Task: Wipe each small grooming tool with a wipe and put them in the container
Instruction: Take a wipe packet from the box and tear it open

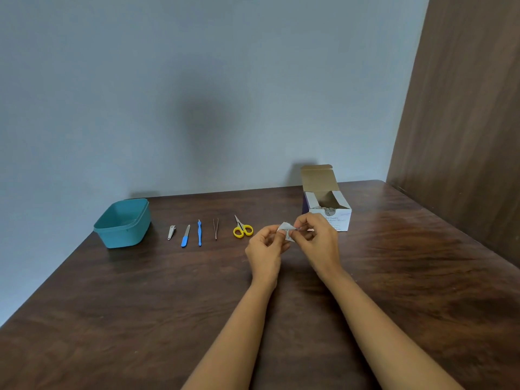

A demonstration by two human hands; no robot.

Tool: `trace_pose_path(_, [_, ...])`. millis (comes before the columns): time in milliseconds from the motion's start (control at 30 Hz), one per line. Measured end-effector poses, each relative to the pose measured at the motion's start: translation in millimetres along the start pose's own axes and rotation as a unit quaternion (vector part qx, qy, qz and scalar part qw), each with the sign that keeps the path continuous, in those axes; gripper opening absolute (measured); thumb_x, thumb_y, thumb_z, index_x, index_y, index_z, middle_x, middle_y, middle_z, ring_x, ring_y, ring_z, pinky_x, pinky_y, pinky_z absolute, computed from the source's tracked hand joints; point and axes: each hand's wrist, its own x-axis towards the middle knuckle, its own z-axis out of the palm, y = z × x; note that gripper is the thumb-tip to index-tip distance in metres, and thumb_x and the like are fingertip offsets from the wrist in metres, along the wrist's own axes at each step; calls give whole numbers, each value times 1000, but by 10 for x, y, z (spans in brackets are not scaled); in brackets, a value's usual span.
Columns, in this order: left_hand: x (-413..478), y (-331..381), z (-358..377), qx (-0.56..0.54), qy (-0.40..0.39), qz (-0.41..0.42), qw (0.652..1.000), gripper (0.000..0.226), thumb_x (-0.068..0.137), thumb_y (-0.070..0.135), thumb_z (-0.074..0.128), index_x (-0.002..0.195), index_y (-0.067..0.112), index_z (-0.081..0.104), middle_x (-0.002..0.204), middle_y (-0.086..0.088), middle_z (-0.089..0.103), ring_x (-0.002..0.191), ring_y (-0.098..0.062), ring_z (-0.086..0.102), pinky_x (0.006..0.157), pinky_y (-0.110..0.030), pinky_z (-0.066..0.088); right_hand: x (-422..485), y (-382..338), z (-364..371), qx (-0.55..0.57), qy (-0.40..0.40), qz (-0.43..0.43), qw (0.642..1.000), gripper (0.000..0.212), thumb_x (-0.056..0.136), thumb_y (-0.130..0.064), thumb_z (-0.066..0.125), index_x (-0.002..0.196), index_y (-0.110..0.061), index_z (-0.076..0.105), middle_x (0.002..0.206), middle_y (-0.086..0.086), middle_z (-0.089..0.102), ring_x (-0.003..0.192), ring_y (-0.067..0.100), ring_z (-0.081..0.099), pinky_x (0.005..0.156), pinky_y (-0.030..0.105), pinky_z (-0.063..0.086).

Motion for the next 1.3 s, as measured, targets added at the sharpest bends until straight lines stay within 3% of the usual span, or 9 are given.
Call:
trace_pose_path(200, [-2,18,-6,10,-4,6,1000,10,90,10,63,91,16,71,84,-9,72,82,-18,69,72,-28,59,-6,-17,-11,6,-19,-12,1000,19,77,-6,75,81,-20,64,83,-3,61,75,6,57,60,9,44])
trace_pose_path(333, [4,29,19,36,-39,37,998,15,88,19,66,90,33,70,81,3,72,77,-10,64,74,-31,56,-3,-35,-26,18,-12,12,1000,12,81,-13,73,91,-18,68,85,-4,67,74,6,61,60,9,45])
trace_pose_path(433, [0,50,18,46,-54,44,997,18,89,24,65,86,40,72,79,6,73,76,-9,62,72,-29,52,-11,-34,-30,27,-10,27,999,20,81,-13,74,100,-15,68,91,-6,69,76,4,63,61,8,47])
trace_pose_path(700, [33,54,14,19,7,8,1000,8,85,17,70,79,22,72,70,2,71,61,-2,63,57,-16,49,-28,-46,6,-7,16,4,1000,23,77,-6,76,99,-11,70,94,0,69,73,-1,61,62,4,45])
trace_pose_path(967, [72,7,20,12,31,4,999,1,81,20,74,81,21,74,73,-1,72,67,-10,64,63,-23,54,-42,1,56,-23,50,-32,998,22,76,-3,76,97,-9,71,96,4,69,75,2,62,64,4,47])
trace_pose_path(1067, [82,17,25,-13,39,1,999,10,81,16,75,77,25,73,64,3,69,61,-8,60,59,-22,53,-28,29,72,-37,70,-65,995,17,75,-4,77,90,-12,72,96,2,67,77,2,61,63,5,46])
trace_pose_path(1167, [87,29,22,-35,38,4,999,13,81,9,73,79,22,73,60,1,64,55,-8,57,55,-19,53,-9,39,69,-37,76,-71,994,12,76,-6,77,82,-14,71,88,-3,64,78,-5,57,59,7,45])
trace_pose_path(1300, [92,27,23,-40,27,9,999,11,83,10,72,81,20,73,64,0,65,58,-9,58,56,-19,52,17,36,81,-28,58,-65,996,13,77,-6,75,80,-16,67,82,-8,60,77,-2,56,57,7,42])
